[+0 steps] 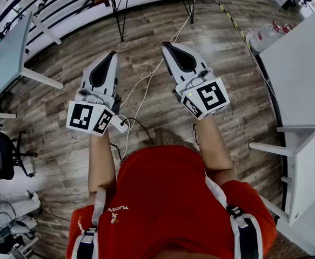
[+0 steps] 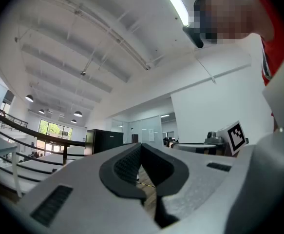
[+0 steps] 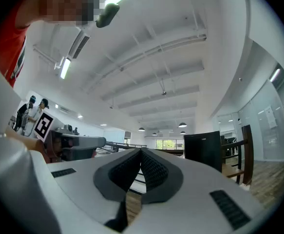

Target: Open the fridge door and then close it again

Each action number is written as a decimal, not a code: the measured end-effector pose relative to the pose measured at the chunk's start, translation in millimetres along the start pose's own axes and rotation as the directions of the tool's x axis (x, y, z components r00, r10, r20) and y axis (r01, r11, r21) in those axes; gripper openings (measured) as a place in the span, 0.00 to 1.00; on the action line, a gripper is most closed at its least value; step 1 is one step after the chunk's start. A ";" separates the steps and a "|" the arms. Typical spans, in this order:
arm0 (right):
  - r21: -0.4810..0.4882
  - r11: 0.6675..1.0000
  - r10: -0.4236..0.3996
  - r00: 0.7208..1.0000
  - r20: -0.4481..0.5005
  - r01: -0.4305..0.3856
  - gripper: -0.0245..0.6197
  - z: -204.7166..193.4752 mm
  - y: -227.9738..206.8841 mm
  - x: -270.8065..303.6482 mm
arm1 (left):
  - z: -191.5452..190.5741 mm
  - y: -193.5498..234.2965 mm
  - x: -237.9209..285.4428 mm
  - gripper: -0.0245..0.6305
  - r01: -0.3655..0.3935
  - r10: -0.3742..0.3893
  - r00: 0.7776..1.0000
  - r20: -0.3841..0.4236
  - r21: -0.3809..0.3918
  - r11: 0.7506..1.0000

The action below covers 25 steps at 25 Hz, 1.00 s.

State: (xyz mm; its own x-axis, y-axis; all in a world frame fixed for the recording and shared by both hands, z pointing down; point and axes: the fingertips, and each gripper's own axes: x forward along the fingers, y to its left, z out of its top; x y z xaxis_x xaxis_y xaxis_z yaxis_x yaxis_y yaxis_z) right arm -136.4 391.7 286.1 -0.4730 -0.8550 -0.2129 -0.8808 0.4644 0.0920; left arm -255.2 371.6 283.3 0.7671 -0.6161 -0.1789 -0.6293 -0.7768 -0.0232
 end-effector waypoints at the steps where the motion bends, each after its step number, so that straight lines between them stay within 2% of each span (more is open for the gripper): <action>1: 0.003 1.000 0.004 1.000 -0.001 -0.004 0.08 -1.7 -3.2 -0.9 | -1.5 -1.3 3.3 0.05 -0.001 0.001 1.000 -0.001 0.000 1.000; 11: 0.033 0.997 0.064 0.998 0.006 -0.064 0.08 -13.9 -38.5 -26.2 | -15.4 -26.9 40.0 0.05 -0.044 0.044 0.999 0.006 -0.021 0.999; 15: 0.057 0.997 0.055 0.998 0.006 -0.055 0.08 -19.6 -63.6 -27.2 | -22.0 -30.9 58.4 0.05 -0.045 0.045 0.999 -0.017 -0.009 0.999; 19: 0.051 0.998 0.044 0.999 0.019 -0.045 0.08 -23.2 -84.4 -10.3 | -24.6 -14.7 83.2 0.05 -0.035 0.035 0.999 -0.010 -0.001 0.999; 25: 0.017 0.999 0.035 0.999 0.003 -0.035 0.08 -42.8 -119.8 38.1 | -37.6 35.1 132.2 0.05 -0.026 0.027 0.999 0.024 -0.017 1.000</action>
State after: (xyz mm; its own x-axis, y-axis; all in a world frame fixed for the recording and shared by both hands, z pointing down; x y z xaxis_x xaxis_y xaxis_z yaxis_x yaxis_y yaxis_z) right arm -49.8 293.6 308.6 -0.5038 -0.8372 -0.2127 -0.8630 0.4983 0.0826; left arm -171.1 258.0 295.9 0.7470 -0.6332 -0.2027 -0.6470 -0.7625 -0.0023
